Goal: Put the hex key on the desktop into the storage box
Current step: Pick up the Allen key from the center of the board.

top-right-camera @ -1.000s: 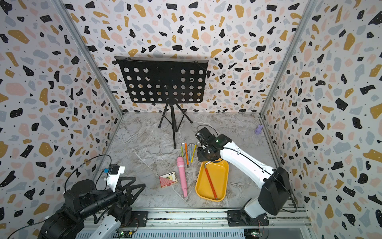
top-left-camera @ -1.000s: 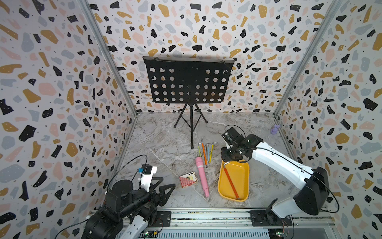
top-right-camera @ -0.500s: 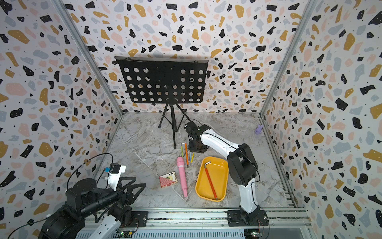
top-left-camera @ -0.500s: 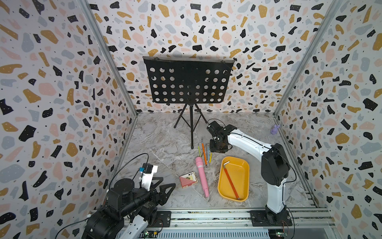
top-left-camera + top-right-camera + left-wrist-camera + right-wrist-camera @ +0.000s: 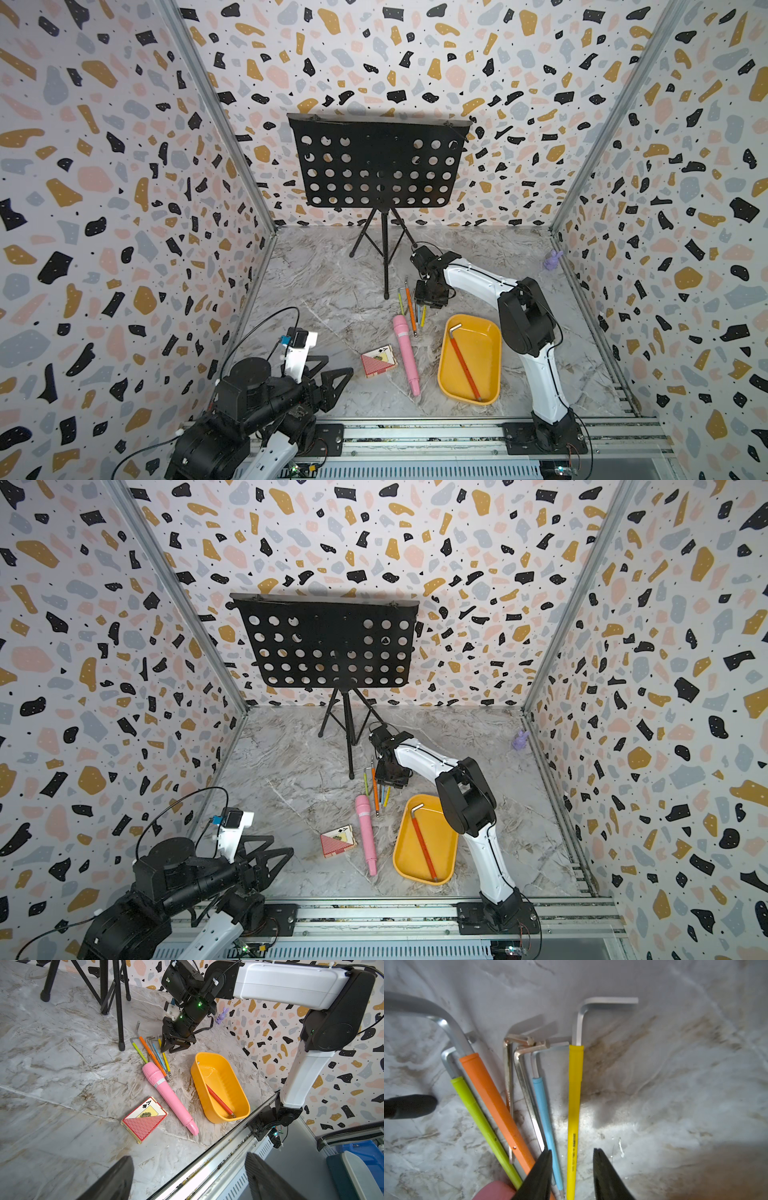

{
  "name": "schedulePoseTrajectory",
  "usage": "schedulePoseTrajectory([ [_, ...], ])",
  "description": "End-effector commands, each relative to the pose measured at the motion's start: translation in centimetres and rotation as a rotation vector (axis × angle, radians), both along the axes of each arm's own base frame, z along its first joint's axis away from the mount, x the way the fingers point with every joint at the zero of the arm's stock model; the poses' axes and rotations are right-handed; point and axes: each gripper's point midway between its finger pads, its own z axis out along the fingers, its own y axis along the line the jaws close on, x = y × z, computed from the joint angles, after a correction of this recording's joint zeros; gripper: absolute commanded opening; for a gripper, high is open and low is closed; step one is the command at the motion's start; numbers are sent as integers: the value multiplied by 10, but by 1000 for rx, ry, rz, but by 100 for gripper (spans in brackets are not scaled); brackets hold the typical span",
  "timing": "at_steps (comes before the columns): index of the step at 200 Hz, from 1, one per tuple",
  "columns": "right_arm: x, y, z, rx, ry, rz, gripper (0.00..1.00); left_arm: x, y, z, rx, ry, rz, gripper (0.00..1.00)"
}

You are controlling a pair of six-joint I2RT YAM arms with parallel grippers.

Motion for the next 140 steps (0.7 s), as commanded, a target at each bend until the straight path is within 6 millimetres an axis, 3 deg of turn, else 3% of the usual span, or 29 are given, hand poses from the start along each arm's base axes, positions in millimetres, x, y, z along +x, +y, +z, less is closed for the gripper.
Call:
schedulePoseTrajectory([
  [1,6,3,16,11,-24,-25,38,2,0,10,-7,-33,2,88],
  [140,7,-13,-16,-116,33,-114,27,2,1,10,-7,-32,5,88],
])
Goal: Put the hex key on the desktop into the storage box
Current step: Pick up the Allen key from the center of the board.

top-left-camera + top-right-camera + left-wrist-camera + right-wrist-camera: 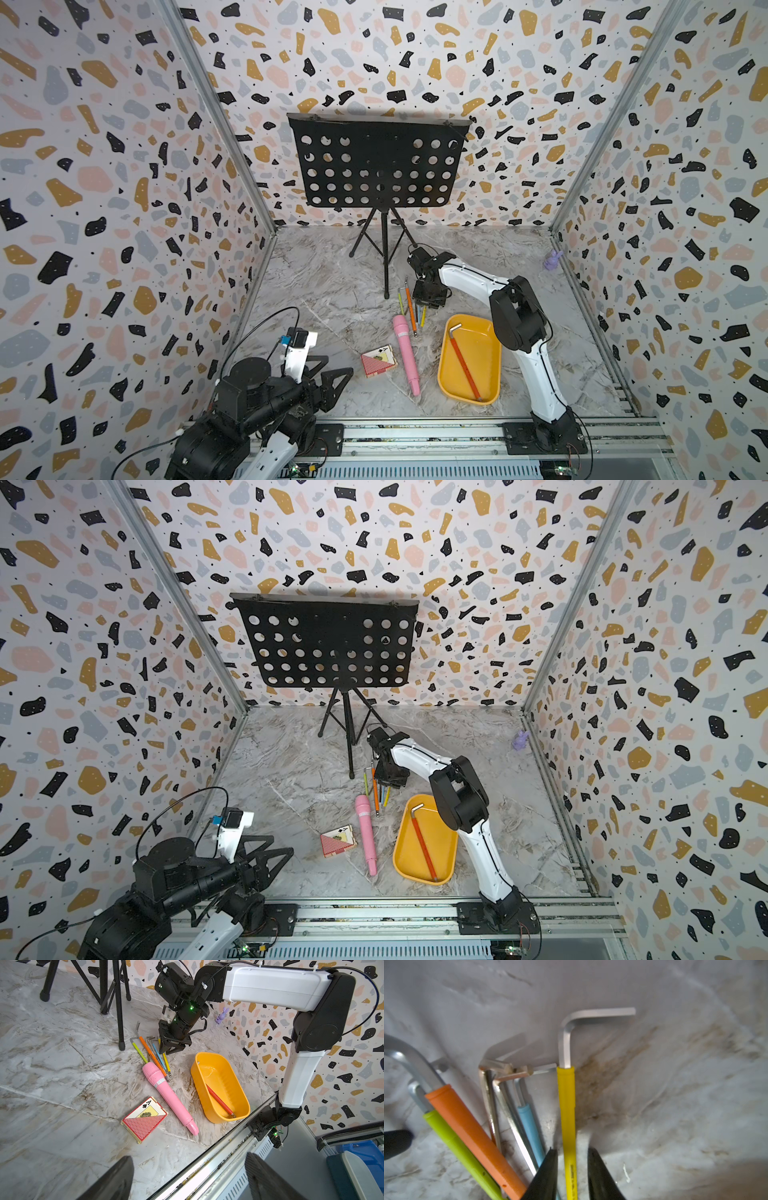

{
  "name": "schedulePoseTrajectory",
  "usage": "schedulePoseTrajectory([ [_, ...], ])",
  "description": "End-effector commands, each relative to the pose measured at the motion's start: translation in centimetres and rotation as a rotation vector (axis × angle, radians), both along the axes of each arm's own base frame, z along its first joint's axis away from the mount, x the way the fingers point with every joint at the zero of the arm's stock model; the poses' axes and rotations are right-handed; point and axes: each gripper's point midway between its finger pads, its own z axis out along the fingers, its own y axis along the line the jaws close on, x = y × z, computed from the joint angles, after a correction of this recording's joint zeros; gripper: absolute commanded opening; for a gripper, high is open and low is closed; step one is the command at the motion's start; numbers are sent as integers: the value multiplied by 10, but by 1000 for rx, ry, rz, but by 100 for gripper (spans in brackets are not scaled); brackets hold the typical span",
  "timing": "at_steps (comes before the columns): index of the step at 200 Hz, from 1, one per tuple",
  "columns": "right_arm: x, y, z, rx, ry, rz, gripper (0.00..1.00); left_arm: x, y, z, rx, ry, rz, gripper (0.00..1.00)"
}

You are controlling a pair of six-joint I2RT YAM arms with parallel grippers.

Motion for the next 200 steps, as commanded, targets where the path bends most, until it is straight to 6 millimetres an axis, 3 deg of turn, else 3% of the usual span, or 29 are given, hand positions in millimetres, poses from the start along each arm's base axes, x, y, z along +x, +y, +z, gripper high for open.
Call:
schedulePoseTrajectory([
  [1,0,-10,4,-65,12,-40,27,2,1,10,-7,-33,5,88],
  [89,-2,-4,-4,-67,97,-103,20,2,1,9,-5,-30,7,88],
  [117,-3,-1,-10,-54,110,-88,14,2,1,9,-5,-30,8,88],
  [137,-4,-3,-8,-52,95,-82,4,2,1,9,-4,-30,9,88],
  [147,-4,-6,-3,-51,73,-85,0,2,1,9,-4,-30,9,88],
  [200,1,-17,48,-27,-62,-92,0,2,1,9,-4,-29,9,88],
])
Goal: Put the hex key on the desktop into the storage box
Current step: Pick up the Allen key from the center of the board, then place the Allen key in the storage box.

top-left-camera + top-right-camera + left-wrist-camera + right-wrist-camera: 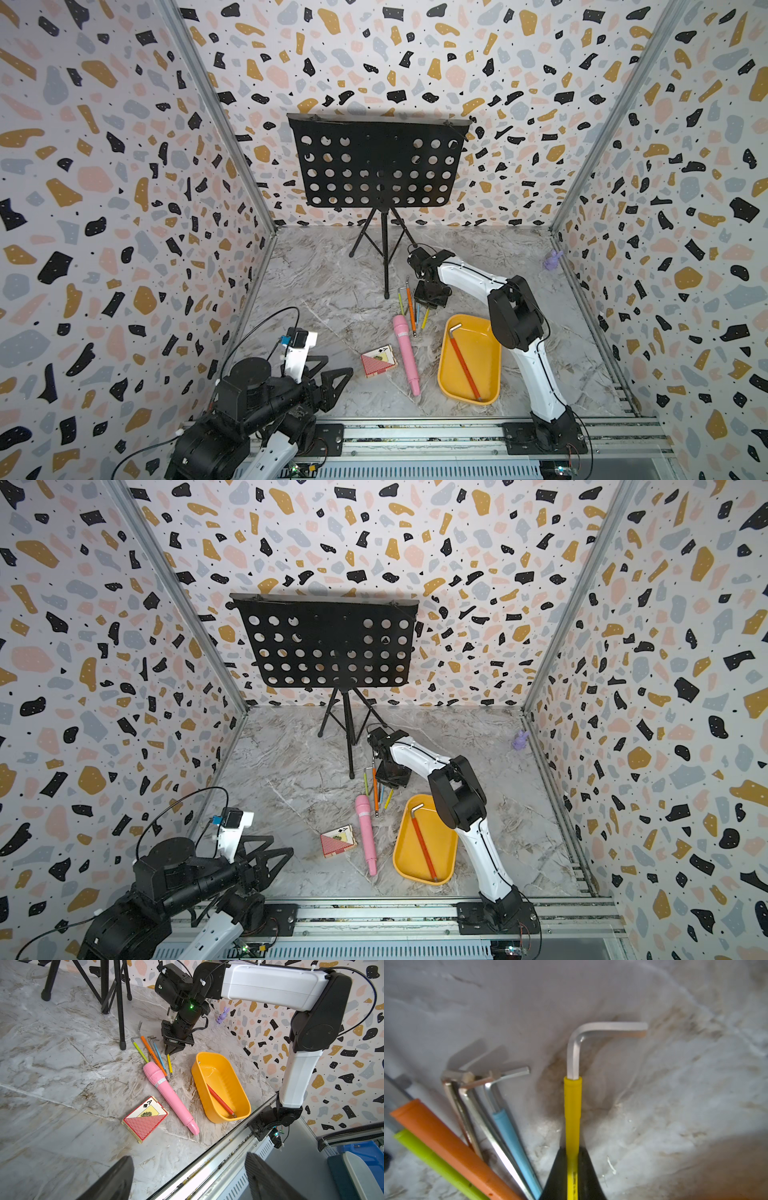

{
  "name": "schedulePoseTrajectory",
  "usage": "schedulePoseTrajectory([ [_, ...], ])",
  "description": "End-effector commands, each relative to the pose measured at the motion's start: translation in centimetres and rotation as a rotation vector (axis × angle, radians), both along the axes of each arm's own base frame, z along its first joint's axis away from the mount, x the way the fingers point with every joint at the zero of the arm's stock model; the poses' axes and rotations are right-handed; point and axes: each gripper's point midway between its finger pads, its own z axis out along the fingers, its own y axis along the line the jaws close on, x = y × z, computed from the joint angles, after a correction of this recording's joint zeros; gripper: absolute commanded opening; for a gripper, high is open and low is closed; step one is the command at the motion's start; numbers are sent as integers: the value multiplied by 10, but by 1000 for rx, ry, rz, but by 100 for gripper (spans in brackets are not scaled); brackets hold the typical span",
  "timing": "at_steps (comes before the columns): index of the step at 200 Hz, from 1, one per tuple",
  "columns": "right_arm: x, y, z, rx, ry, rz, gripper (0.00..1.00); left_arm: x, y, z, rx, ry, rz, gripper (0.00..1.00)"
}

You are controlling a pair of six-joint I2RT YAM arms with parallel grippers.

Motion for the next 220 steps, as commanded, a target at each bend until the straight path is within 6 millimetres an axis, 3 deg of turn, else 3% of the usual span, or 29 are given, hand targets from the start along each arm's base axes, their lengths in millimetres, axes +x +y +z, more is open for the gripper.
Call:
schedulePoseTrajectory([
  [1,8,-5,48,19,-107,-3,0,2,0,10,-8,-32,6,88],
  [67,1,-19,121,64,-245,47,0,2,0,9,-6,-30,6,88],
  [120,-35,-40,167,112,-306,172,0,2,0,9,-8,-29,3,88],
  [167,-90,-72,160,125,-280,266,0,2,0,9,-8,-33,3,88],
  [220,-145,-99,116,158,-181,249,0,2,0,10,-9,-31,3,88],
])
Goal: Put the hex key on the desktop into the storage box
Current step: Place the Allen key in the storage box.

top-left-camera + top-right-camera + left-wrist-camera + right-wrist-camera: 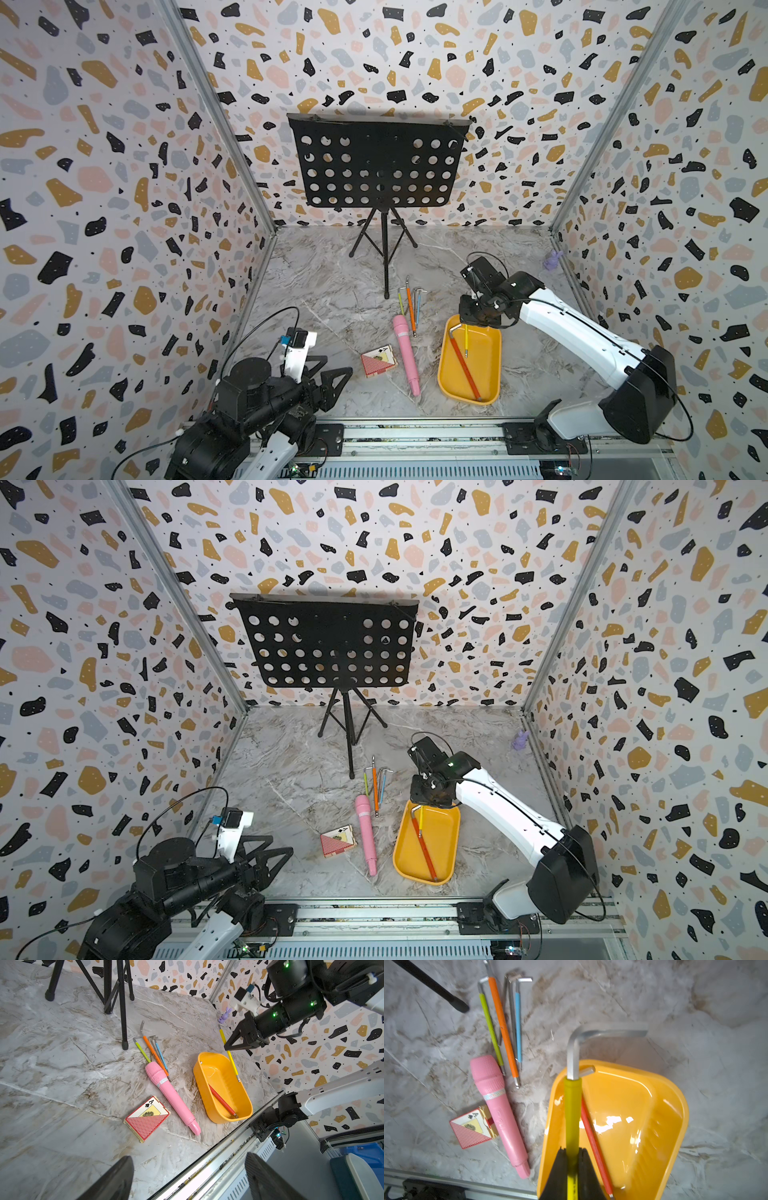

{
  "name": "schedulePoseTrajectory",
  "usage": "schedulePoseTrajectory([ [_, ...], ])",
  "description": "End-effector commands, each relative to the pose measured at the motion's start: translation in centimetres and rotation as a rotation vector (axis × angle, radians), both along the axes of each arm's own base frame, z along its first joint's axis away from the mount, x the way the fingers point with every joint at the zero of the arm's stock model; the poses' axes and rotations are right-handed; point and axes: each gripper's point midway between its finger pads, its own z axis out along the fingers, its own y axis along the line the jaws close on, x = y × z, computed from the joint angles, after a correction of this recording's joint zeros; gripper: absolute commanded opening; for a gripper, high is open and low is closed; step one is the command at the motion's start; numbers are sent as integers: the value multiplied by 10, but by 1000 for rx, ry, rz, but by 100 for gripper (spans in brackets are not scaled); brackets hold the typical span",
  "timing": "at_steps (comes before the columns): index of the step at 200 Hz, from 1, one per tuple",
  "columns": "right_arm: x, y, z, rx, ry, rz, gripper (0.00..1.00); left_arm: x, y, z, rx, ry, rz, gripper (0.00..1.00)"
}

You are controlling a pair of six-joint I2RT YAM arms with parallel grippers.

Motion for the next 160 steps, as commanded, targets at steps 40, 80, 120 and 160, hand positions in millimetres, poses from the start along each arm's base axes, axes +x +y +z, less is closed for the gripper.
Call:
schedulePoseTrajectory([
  [40,-39,-14,-44,16,102,0,0,1,-2,10,-14,-31,-8,88],
  [80,-45,-24,-65,-41,138,-6,0,1,-1,11,-14,-33,-6,88],
  [120,-44,-33,-88,-122,170,3,0,1,-1,10,-14,-33,-7,88],
  [160,-42,-41,-102,-170,196,-4,0,0,-1,11,-15,-34,-6,88],
])
